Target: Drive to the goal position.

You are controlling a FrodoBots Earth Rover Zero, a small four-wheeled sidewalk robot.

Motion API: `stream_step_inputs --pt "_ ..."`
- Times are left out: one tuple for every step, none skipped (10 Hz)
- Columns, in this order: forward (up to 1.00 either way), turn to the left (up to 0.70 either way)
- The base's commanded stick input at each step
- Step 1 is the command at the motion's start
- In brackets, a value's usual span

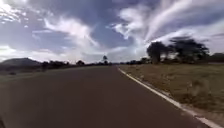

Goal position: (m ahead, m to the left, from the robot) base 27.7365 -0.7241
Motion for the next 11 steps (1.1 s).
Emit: stream_step_inputs --pt "1.00 0.00" --pt "1.00 0.00" --pt "1.00 0.00" --pt "1.00 0.00" --pt "1.00 -0.35" --pt "1.00 -0.35" --pt "1.00 -0.35" --pt "1.00 -0.35" --pt "1.00 -0.35" --pt "1.00 0.00" --pt "1.00 0.00"
